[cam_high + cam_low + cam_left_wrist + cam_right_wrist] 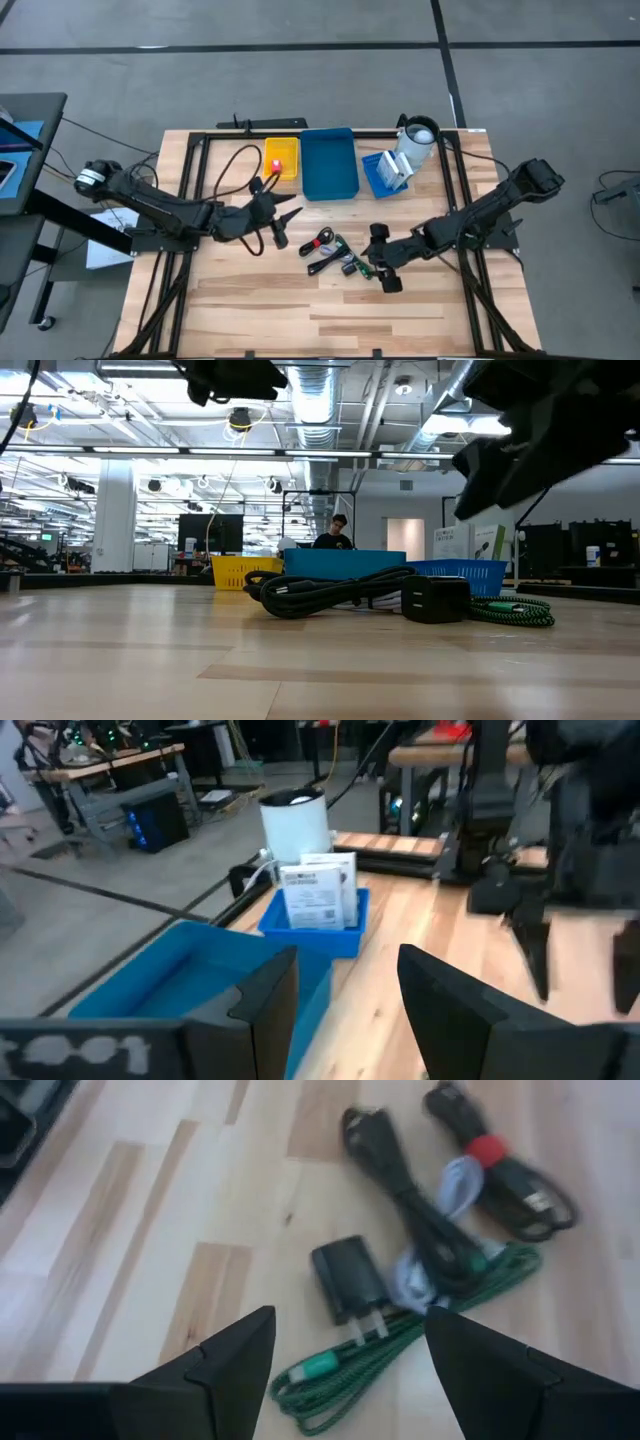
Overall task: Pick and place items into bin
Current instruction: Put the black charger adapter into the yellow basket
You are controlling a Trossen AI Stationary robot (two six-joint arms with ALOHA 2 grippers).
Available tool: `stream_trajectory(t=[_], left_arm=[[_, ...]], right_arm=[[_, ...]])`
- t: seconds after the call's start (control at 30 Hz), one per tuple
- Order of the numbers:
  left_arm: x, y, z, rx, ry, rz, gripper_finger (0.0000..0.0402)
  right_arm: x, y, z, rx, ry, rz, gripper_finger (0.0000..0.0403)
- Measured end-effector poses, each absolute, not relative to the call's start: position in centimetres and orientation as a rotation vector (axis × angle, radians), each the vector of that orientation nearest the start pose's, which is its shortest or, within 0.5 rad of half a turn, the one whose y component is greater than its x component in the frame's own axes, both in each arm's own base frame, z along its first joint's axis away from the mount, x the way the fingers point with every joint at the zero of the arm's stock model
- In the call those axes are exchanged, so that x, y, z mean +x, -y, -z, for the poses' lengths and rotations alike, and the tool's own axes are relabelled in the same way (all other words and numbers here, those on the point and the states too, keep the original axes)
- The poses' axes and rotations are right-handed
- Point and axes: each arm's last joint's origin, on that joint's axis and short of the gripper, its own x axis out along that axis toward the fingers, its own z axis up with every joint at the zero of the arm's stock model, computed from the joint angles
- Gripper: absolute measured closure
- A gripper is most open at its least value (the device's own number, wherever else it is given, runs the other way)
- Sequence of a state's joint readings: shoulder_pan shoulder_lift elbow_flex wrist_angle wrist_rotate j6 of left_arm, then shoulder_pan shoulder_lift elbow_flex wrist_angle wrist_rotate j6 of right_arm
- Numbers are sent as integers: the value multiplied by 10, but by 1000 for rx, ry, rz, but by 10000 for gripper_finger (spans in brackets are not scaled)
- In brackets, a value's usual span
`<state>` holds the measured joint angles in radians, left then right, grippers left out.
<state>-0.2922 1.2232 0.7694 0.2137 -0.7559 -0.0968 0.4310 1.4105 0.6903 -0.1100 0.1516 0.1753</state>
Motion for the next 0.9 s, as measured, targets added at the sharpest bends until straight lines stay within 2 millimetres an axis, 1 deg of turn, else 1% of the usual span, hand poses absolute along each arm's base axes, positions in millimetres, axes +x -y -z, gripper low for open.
stream_trajectory(t=[0.2,0.27,0.43,0.57,0.63,0.7,0.77,0.9], left_arm=[[250,66,-259,-45,-88,-384,239],[247,68,-254,-61,-71,-364,239],[241,71,-242,-84,-70,-333,239],[240,73,-239,-87,-76,-323,239],[239,75,-238,-87,-75,-316,239],[238,76,-237,-86,-76,-311,239],[237,77,-236,-88,-75,-306,239],[237,77,-236,-88,-74,-304,239]], right_arm=[[251,-118,-153,-151,-860,-228,147],[259,-120,-149,-173,-867,-231,147],[277,-123,-151,-245,-855,-286,147],[288,-120,-153,-270,-876,-341,147],[293,-117,-151,-259,-907,-355,147],[293,-113,-147,-256,-957,-367,147],[298,-111,-146,-242,-956,-387,147],[300,-105,-143,-220,-979,-432,147]])
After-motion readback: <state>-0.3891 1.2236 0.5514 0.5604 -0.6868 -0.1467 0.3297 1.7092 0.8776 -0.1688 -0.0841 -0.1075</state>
